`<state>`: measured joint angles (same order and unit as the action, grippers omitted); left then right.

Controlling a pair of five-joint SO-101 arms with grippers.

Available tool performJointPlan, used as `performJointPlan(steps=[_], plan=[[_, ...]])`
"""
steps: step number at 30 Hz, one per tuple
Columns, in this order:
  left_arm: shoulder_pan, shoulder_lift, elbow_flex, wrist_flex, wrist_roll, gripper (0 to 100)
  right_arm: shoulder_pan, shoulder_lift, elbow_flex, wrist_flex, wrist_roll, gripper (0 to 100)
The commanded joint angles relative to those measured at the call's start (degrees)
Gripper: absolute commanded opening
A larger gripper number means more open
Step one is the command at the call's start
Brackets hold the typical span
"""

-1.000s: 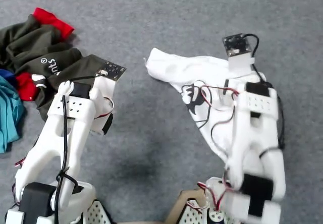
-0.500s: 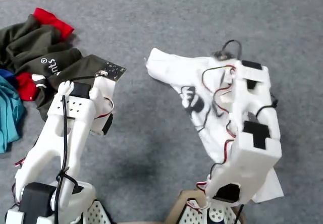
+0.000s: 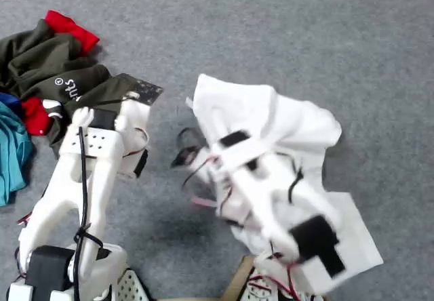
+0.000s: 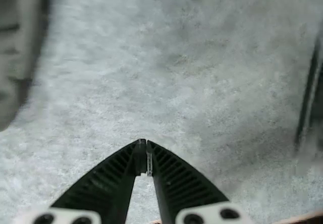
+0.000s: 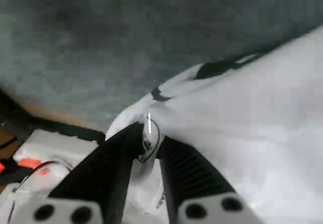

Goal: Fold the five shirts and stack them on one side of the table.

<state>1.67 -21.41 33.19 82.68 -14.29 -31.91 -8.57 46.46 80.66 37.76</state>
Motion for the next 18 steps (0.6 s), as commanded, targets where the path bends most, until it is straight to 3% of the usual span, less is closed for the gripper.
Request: performJointPlan(steps=[1, 7, 13, 18], plan=[[-5.8, -0.2, -5.3, -0.3, 0.3, 3, -9.1, -9.7, -0.7, 4.9, 0.5, 1.5], [-15.0, -0.2, -11.6, -0.3, 0.5, 3, -10.5, -26.9, -15.4, 17.5, 3.0, 4.5], [-15.2, -0.1, -12.0, -0.2, 0.5, 3, -9.5, -29.1, -19.3, 20.5, 1.5, 25.7], [-15.2, -0.1, -12.0, -0.4, 0.5, 3, -9.3, -29.4, -19.6, 20.5, 1.2, 25.0]])
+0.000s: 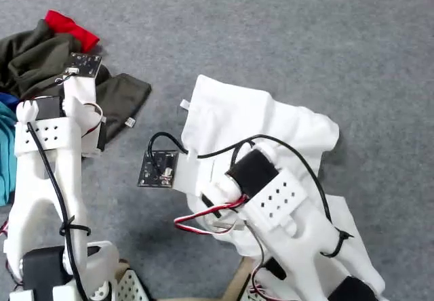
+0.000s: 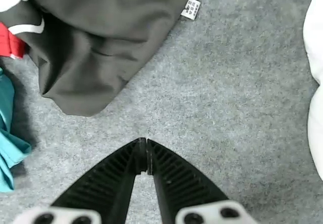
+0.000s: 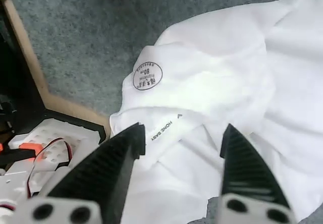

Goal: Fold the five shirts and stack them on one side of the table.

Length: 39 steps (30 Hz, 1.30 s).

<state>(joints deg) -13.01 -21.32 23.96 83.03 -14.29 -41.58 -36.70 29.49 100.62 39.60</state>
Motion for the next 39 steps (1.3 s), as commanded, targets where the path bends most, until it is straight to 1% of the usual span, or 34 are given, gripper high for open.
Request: performJointPlan(steps=[1, 2, 4, 5, 7, 9, 11, 13, 15, 17, 20, 23, 25, 27, 29, 31, 33, 36, 39], plan=[[-0.5, -0.2, -2.8, -1.0, 0.5, 3, 0.4, -1.3, -3.4, 0.5, -0.7, 23.7], [-0.5, -0.2, -2.8, -1.2, 0.5, 3, 0.6, -1.3, -4.4, 0.6, -0.7, 22.3], [-0.5, -0.2, -2.8, -1.4, 0.5, 3, 3.5, -1.0, -7.4, 0.6, -1.9, 19.3], [-0.5, -0.2, -2.8, -1.4, 0.5, 3, 6.4, -0.7, -9.4, 0.5, -3.3, 17.9], [-0.4, -0.2, -2.8, -1.4, 0.5, 3, 15.0, 0.4, -12.1, -0.7, -6.5, 15.0], [-0.4, -0.2, -2.8, -1.4, 0.5, 3, 24.1, 3.2, -12.6, -2.1, -10.5, 12.4], [0.6, -0.2, -2.8, -1.4, 0.5, 3, 31.1, 8.0, -12.1, -3.1, -15.4, 9.8], [2.8, -0.2, -2.8, -1.6, 0.5, 3, 36.1, 13.7, -10.9, -4.8, -19.1, 7.4], [5.8, -0.1, -2.8, -3.0, 0.7, 3, 39.1, 19.8, -10.1, -7.4, -22.1, 5.8], [8.2, 0.2, -2.8, -5.2, 3.3, 3, 40.9, 25.9, -9.9, -9.6, -24.2, 5.6], [10.9, 3.4, -3.6, -8.2, 8.1, 3, 42.6, 33.3, -9.7, -12.0, -24.8, 5.7], [13.0, 9.2, -5.5, -8.3, 10.5, 3, 44.8, 36.9, -9.7, -13.7, -24.7, 5.7], [13.4, 12.7, -7.3, -6.7, 12.0, 3, 46.9, 37.1, -9.3, -14.1, -24.3, 5.7], [13.9, 15.7, -10.1, -3.2, 13.5, 3, 48.7, 36.3, -7.4, -15.3, -22.5, 6.9], [14.1, 18.4, -12.3, 0.6, 14.2, 3, 50.4, 35.0, -3.7, -17.8, -21.9, 12.2], [13.8, 20.1, -13.2, 2.7, 14.2, 3, 51.3, 33.8, 0.7, -21.0, -21.8, 17.8], [13.7, 21.4, -13.0, 3.8, 14.9, 3, 51.3, 32.8, 5.1, -24.3, -21.8, 20.1], [14.2, 23.2, -12.9, 6.6, 16.2, 3, 50.5, 32.0, 8.6, -28.9, -22.2, 20.1], [14.2, 24.7, -11.5, 6.7, 16.3, 3, 48.9, 32.0, 10.3, -32.0, -22.4, 20.1]])
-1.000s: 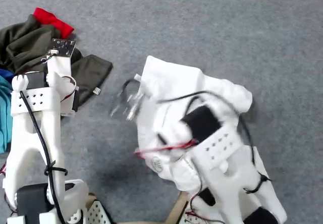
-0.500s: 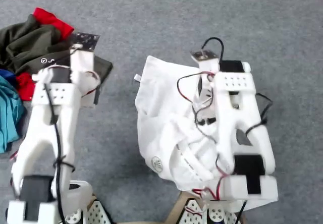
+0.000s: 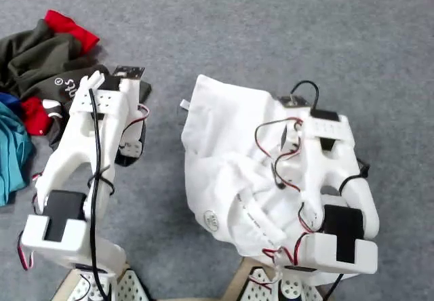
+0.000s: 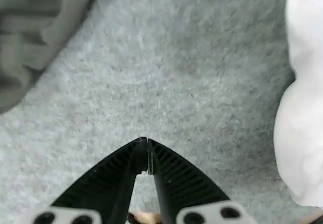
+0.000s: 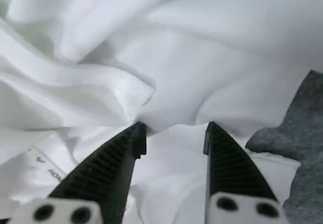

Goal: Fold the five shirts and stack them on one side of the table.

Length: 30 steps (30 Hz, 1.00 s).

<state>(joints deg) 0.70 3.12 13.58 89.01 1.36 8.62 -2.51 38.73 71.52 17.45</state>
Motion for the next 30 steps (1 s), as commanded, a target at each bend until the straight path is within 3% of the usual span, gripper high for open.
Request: performJointPlan(steps=[1, 12, 20, 30], plan=[[0.5, 0.7, -0.3, 0.6, 0.6, 3, -1.8, -2.2, 1.6, -3.7, -0.6, 20.1], [0.3, 1.2, 6.9, -5.5, 0.6, 3, -2.3, -2.7, 0.5, -1.1, -2.5, 20.0], [0.1, 1.2, 6.8, -5.4, 0.4, 3, -2.5, -2.7, -8.7, 8.8, -2.6, 6.7], [0.0, 1.2, 7.3, -5.3, 0.3, 3, -7.2, -2.7, -9.9, 8.8, -4.6, 6.0]])
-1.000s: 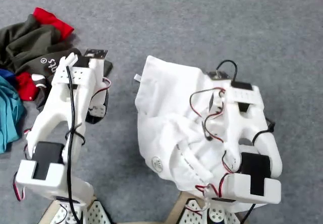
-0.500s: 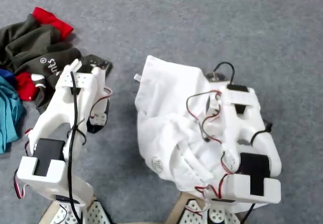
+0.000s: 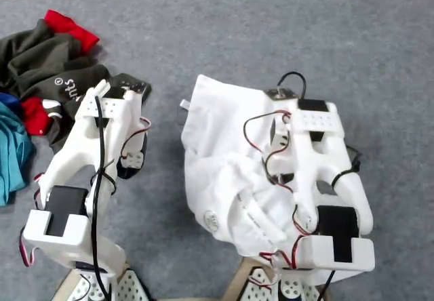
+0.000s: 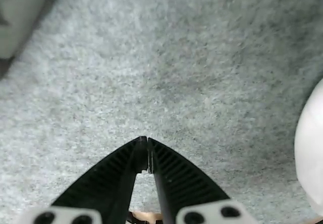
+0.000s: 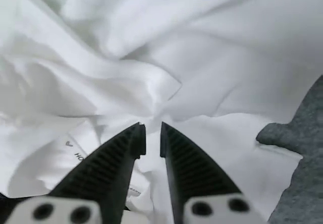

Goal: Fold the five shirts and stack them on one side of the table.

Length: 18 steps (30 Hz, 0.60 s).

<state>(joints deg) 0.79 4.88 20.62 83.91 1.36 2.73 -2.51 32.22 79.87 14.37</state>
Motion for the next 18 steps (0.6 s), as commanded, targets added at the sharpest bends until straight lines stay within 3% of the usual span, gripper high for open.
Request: performJointPlan(steps=[1, 8, 18], plan=[[-0.1, -0.5, 0.3, -0.2, 0.3, 3, -1.6, -2.6, -3.8, 0.3, -1.9, 6.0], [0.0, -0.5, -0.2, -0.3, 0.6, 3, -1.8, -2.2, -0.6, -6.9, -2.5, 6.0], [0.4, -0.5, 0.0, -0.3, 0.6, 3, 13.4, -2.7, 7.3, -10.3, 4.2, 5.7]])
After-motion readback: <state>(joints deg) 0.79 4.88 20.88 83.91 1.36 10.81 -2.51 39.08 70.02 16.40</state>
